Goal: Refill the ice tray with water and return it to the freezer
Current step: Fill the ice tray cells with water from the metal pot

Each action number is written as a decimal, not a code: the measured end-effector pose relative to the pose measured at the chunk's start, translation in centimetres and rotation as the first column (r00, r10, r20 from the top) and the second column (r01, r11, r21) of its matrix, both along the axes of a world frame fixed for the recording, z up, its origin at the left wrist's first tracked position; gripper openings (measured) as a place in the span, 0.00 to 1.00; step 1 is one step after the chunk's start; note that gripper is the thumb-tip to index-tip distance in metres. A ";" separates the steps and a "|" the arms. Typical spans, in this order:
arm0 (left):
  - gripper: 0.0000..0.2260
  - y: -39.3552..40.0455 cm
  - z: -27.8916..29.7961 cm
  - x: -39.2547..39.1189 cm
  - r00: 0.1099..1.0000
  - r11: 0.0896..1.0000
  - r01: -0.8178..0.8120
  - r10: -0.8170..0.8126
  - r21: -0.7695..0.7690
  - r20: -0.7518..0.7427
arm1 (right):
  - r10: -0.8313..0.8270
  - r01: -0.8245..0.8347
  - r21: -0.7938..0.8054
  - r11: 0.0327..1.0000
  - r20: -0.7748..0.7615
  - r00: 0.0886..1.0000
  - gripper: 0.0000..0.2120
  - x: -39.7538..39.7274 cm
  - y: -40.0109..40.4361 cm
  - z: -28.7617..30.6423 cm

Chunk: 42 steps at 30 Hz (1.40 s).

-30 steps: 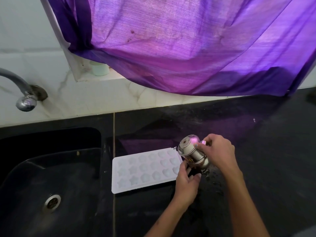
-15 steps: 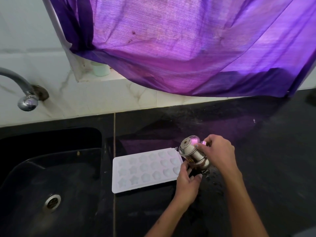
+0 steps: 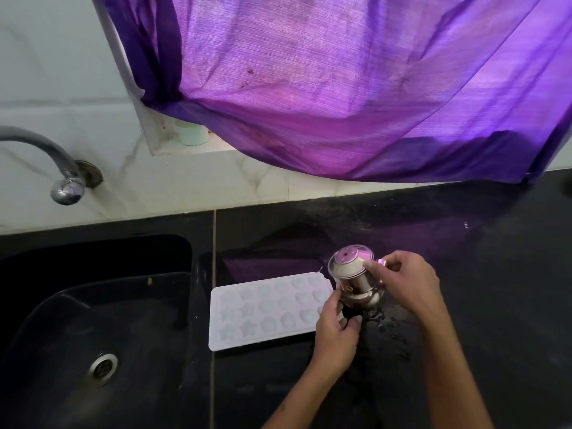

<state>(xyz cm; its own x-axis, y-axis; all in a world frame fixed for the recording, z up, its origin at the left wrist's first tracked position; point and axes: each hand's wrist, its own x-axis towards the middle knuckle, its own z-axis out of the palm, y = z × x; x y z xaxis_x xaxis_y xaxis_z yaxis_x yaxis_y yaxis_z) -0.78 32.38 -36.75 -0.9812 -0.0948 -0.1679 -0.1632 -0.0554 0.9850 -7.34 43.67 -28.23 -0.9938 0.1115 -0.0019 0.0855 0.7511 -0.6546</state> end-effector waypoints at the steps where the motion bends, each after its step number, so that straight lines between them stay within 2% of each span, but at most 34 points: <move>1: 0.24 -0.1 0.1 0.1 1.000 1.000 -0.011 0.010 -0.008 -0.018 | 0.002 -0.002 -0.012 1.000 -0.004 1.000 0.13 0.1 0.1 0.1; 7: 0.24 -0.7 0.2 0.7 0.996 0.999 -0.030 0.029 -0.016 -0.080 | 0.046 -0.047 -0.023 0.999 -0.042 0.998 0.10 0.4 -1.0 0.7; 13: 0.25 -1.3 0.4 1.3 0.998 1.000 -0.017 0.017 0.006 -0.064 | 0.059 -0.055 0.053 0.997 -0.084 0.995 0.11 0.7 -3.0 0.9; 28: 0.24 -1.7 0.2 1.3 0.999 0.999 0.005 -0.003 0.042 -0.054 | 0.065 -0.052 0.192 0.980 -0.065 0.996 0.11 0.9 -4.9 1.2; 42: 0.24 -1.6 0.1 1.4 0.998 0.999 0.007 -0.005 0.032 -0.060 | 0.048 -0.036 0.216 0.976 -0.052 0.997 0.12 1.2 -5.0 1.2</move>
